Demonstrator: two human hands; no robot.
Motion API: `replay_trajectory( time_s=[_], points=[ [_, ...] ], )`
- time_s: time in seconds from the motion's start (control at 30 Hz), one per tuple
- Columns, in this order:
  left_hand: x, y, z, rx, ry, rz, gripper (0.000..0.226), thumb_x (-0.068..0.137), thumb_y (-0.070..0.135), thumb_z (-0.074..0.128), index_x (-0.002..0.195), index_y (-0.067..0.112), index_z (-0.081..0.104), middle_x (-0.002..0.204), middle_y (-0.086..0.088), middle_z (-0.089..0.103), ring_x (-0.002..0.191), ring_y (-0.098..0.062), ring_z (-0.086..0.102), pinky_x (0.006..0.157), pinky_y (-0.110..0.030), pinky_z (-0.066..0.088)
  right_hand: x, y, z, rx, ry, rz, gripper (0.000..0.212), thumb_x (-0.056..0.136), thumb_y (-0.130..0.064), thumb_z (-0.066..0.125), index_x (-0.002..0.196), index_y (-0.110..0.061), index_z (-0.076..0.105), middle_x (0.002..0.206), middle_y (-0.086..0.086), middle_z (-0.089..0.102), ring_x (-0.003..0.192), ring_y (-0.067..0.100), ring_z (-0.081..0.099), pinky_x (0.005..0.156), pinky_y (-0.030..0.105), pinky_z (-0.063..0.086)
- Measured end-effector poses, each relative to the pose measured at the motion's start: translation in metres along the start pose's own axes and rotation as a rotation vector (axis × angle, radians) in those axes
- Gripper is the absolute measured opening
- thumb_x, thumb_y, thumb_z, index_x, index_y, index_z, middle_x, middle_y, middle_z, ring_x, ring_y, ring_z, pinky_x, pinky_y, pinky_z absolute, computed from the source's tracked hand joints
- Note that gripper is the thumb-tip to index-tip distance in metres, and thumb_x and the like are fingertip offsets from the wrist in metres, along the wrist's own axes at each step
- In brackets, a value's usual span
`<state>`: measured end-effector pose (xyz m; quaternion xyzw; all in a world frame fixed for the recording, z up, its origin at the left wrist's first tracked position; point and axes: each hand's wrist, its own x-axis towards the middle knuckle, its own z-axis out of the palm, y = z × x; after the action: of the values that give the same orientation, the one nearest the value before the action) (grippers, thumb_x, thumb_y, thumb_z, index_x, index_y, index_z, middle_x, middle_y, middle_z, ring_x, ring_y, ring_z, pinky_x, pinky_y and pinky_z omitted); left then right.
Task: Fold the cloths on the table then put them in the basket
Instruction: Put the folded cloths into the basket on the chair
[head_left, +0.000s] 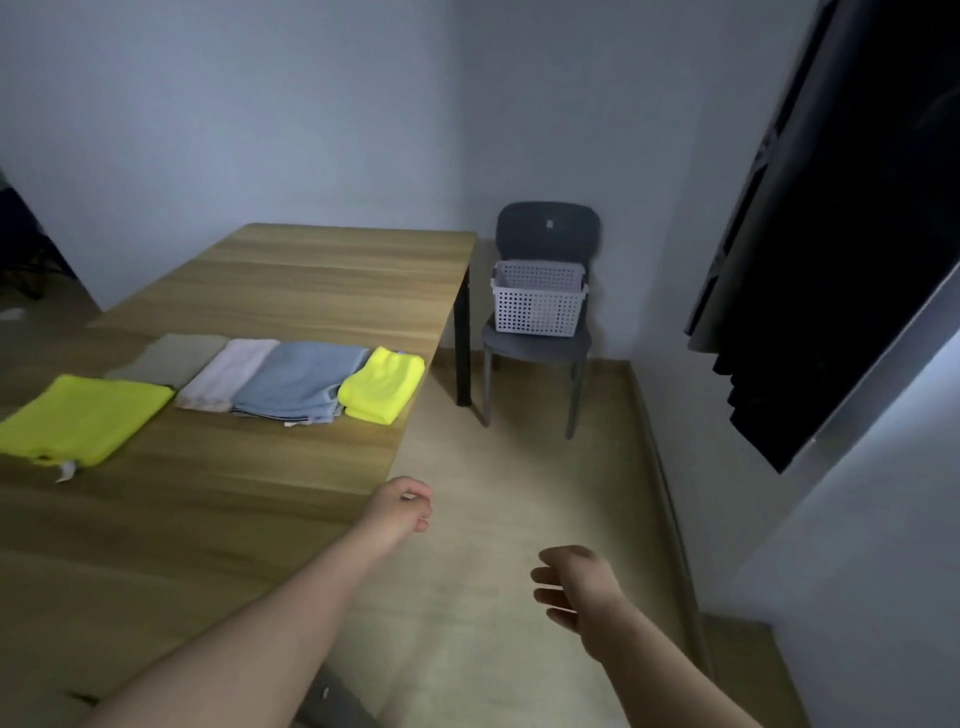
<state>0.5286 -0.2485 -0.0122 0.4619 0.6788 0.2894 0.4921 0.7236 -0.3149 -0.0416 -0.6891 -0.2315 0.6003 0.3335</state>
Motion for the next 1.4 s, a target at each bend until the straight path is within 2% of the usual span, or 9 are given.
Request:
replay_trajectory(
  time_s=[0.2, 0.57, 0.7, 0.8, 0.9, 1.07, 1.17, 1.27, 1.4],
  points=[
    [0.012, -0.025, -0.058, 0.003, 0.018, 0.030, 0.019, 0.089, -0.006, 0.045, 0.089, 0.009, 0.057, 0.072, -0.006, 0.056, 0.058, -0.014, 0.052, 0.037, -0.009, 0.036, 0.000, -0.012, 0.077, -0.034, -0.048, -0.044, 0.008, 0.091, -0.014, 0.049, 0.093, -0.012, 0.056, 0.080, 0.005, 0.061, 0.064, 0.017, 0.055, 0.060, 0.026, 0.039],
    [0.163, -0.099, -0.288, 0.234, 0.209, 0.143, 0.017, 0.083, -0.010, 0.054, 0.090, -0.001, 0.066, 0.101, -0.024, 0.065, 0.098, -0.035, 0.061, 0.086, -0.036, 0.046, 0.059, -0.042, 0.345, -0.095, -0.035, -0.031, 0.013, 0.087, -0.011, 0.054, 0.074, -0.010, 0.057, 0.062, 0.007, 0.052, 0.050, 0.017, 0.046, 0.041, 0.017, 0.031],
    [0.201, -0.120, -0.372, 0.784, 0.339, 0.185, 0.031, 0.089, 0.019, 0.052, 0.119, 0.021, 0.057, 0.136, -0.005, 0.046, 0.126, -0.027, 0.040, 0.094, -0.035, 0.040, 0.079, -0.050, 0.411, -0.139, 0.019, 0.007, 0.012, 0.086, -0.010, 0.058, 0.074, -0.009, 0.057, 0.052, 0.006, 0.050, 0.042, 0.017, 0.044, 0.039, 0.019, 0.030],
    [0.222, -0.135, -0.414, 0.957, 0.250, 0.018, 0.060, 0.093, 0.038, 0.046, 0.146, 0.028, 0.020, 0.158, -0.002, 0.001, 0.145, -0.026, -0.001, 0.113, -0.042, 0.018, 0.091, -0.051, 0.440, -0.212, 0.097, 0.009, 0.002, 0.085, -0.011, 0.058, 0.083, -0.010, 0.059, 0.062, 0.007, 0.052, 0.055, 0.021, 0.046, 0.054, 0.025, 0.034],
    [0.238, -0.149, -0.434, 1.031, 0.089, -0.148, 0.075, 0.092, 0.055, 0.036, 0.149, 0.025, -0.003, 0.158, -0.002, -0.013, 0.145, -0.027, -0.011, 0.116, -0.049, 0.005, 0.097, -0.056, 0.446, -0.263, 0.148, 0.021, 0.004, 0.084, -0.013, 0.059, 0.080, -0.013, 0.057, 0.063, 0.005, 0.052, 0.056, 0.019, 0.046, 0.055, 0.026, 0.035],
    [0.240, -0.165, -0.437, 1.131, 0.080, -0.026, 0.068, 0.084, 0.069, 0.032, 0.143, 0.039, 0.020, 0.152, 0.006, 0.021, 0.138, -0.024, 0.021, 0.109, -0.056, 0.013, 0.102, -0.054, 0.456, -0.336, 0.187, 0.011, 0.006, 0.083, -0.015, 0.059, 0.078, -0.015, 0.057, 0.069, 0.005, 0.055, 0.063, 0.019, 0.050, 0.060, 0.025, 0.037],
    [0.240, -0.161, -0.446, 1.110, 0.279, 0.219, 0.051, 0.084, 0.064, 0.035, 0.129, 0.043, 0.044, 0.136, 0.008, 0.044, 0.126, -0.021, 0.036, 0.105, -0.050, 0.021, 0.102, -0.051, 0.457, -0.376, 0.199, -0.005, 0.004, 0.083, -0.014, 0.061, 0.080, -0.015, 0.059, 0.069, 0.003, 0.055, 0.069, 0.020, 0.051, 0.064, 0.026, 0.037],
    [0.257, -0.169, -0.475, 1.036, 0.327, 0.149, 0.063, 0.089, 0.058, 0.041, 0.145, 0.041, 0.020, 0.154, -0.003, 0.017, 0.141, -0.030, 0.013, 0.113, -0.050, 0.009, 0.104, -0.049, 0.456, -0.392, 0.208, -0.024, 0.004, 0.082, -0.014, 0.063, 0.080, -0.016, 0.060, 0.068, 0.001, 0.055, 0.070, 0.019, 0.051, 0.061, 0.025, 0.037],
    [0.272, -0.175, -0.495, 1.091, 0.034, -0.159, 0.065, 0.087, 0.071, 0.025, 0.145, 0.045, 0.010, 0.158, -0.002, -0.005, 0.143, -0.036, 0.002, 0.113, -0.052, 0.010, 0.104, -0.045, 0.455, -0.421, 0.212, -0.047, 0.012, 0.081, -0.013, 0.064, 0.072, -0.019, 0.059, 0.068, 0.001, 0.056, 0.061, 0.012, 0.048, 0.054, 0.022, 0.034]
  ],
)
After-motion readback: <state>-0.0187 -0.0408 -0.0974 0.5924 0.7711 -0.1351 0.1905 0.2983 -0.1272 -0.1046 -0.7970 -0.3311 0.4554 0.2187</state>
